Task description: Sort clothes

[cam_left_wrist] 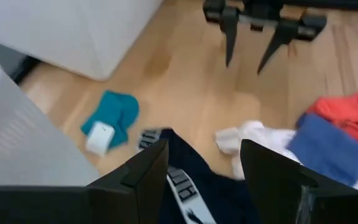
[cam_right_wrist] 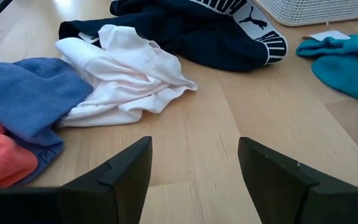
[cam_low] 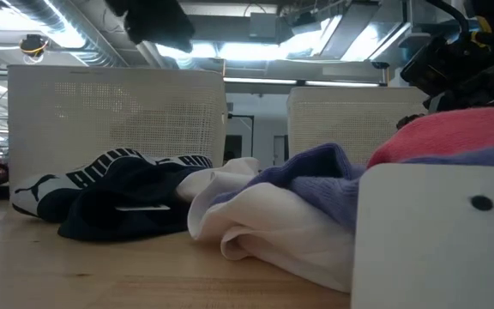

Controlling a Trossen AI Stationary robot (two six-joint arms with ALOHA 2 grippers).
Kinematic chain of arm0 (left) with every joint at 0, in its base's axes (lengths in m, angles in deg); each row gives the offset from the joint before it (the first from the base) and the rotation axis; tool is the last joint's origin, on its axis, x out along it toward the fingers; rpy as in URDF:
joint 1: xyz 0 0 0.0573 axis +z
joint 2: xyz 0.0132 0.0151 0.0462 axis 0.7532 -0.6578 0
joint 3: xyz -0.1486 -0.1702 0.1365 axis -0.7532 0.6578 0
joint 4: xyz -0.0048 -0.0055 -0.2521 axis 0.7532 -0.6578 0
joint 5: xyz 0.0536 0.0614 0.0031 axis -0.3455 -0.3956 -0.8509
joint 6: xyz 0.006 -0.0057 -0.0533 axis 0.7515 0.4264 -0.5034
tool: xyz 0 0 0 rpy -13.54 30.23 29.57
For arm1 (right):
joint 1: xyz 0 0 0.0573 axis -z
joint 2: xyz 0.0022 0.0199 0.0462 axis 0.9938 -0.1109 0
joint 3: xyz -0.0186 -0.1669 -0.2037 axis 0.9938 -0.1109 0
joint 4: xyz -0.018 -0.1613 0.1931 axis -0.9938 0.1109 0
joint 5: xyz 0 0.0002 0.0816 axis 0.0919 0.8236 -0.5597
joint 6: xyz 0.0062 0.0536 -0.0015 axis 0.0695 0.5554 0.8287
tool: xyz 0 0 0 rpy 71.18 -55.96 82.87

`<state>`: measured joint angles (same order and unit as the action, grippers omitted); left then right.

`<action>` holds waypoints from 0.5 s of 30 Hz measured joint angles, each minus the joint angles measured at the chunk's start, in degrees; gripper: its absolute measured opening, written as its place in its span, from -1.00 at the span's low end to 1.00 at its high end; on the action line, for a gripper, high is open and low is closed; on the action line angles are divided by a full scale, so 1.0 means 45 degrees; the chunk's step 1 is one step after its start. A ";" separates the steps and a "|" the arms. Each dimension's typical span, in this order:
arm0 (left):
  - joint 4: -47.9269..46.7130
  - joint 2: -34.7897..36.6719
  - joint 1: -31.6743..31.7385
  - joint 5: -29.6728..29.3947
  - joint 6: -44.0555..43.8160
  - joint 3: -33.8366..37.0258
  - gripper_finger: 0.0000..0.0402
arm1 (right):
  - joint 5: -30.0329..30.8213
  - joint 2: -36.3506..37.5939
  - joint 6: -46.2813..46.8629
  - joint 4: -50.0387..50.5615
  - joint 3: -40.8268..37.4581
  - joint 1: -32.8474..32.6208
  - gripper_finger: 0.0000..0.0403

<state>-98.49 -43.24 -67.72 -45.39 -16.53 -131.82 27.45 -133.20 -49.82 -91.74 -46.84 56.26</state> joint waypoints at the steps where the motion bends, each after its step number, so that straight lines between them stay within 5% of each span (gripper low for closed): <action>1: -0.0138 -0.0172 -0.0214 -0.0117 -0.0275 -0.0002 -0.05 | 0.0005 0.0000 0.0000 0.0000 0.0000 0.0005 0.18; 15: -0.1807 -0.3617 -0.1019 -0.0415 -0.4218 0.0003 -0.05 | 0.0014 0.0000 0.0000 -0.0010 0.0000 0.0003 0.18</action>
<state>-106.62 -59.52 -72.30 -47.26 -35.51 -131.80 27.52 -133.20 -49.82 -91.79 -46.84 56.27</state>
